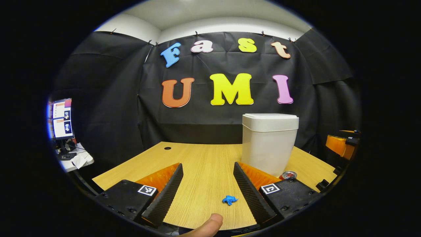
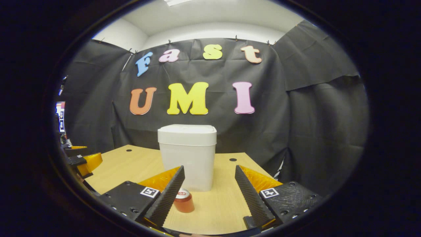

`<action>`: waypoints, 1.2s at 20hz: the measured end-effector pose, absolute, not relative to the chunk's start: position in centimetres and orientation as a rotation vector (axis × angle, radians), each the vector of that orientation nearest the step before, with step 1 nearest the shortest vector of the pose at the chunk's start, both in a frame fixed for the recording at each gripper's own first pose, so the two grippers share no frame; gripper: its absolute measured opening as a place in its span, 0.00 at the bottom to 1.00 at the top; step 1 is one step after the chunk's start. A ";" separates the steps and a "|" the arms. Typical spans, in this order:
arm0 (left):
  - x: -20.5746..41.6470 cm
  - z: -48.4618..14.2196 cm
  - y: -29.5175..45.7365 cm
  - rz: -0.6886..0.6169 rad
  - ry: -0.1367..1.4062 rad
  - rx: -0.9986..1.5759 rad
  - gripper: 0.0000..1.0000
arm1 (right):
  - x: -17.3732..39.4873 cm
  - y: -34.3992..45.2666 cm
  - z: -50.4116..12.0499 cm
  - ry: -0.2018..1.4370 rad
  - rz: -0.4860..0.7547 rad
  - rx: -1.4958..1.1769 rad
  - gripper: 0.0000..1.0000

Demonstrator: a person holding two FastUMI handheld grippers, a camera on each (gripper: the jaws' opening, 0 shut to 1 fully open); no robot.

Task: Press the lid of the desktop garbage bin to open it, pick up the crumpled paper on the desktop and throw it into the bin, then pick up the pop can on the desktop and drop it into the bin, and finally close the garbage bin lid.

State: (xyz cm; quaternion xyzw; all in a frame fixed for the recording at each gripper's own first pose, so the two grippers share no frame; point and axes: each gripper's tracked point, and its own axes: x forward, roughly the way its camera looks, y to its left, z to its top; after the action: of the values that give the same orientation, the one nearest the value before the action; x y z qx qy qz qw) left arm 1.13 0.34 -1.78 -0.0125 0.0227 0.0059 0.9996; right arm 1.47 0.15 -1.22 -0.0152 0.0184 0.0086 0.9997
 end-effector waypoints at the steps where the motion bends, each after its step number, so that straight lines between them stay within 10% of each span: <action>1: 1.2 -1.8 0.3 0.011 0.048 -0.026 0.99 | 1.6 0.3 -0.8 0.032 0.021 -0.034 0.95; 9: 1.3 -2.0 0.3 0.011 0.056 -0.031 0.99 | 4.8 2.5 3.5 0.010 0.074 0.010 0.61; 14: 1.3 -2.2 0.6 0.012 0.063 -0.036 0.99 | 7.8 4.9 6.6 0.014 0.118 0.005 0.07; 24: 1.7 -2.7 1.5 0.023 0.085 -0.056 0.99 | 14.5 9.9 11.6 0.041 0.175 -0.040 0.00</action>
State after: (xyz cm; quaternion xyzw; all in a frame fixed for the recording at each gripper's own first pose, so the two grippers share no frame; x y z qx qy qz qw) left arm 1.66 1.48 -2.74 -0.0278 0.0424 0.0115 0.9986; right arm 14.51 9.92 11.56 -0.0200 0.0203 0.0873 0.9958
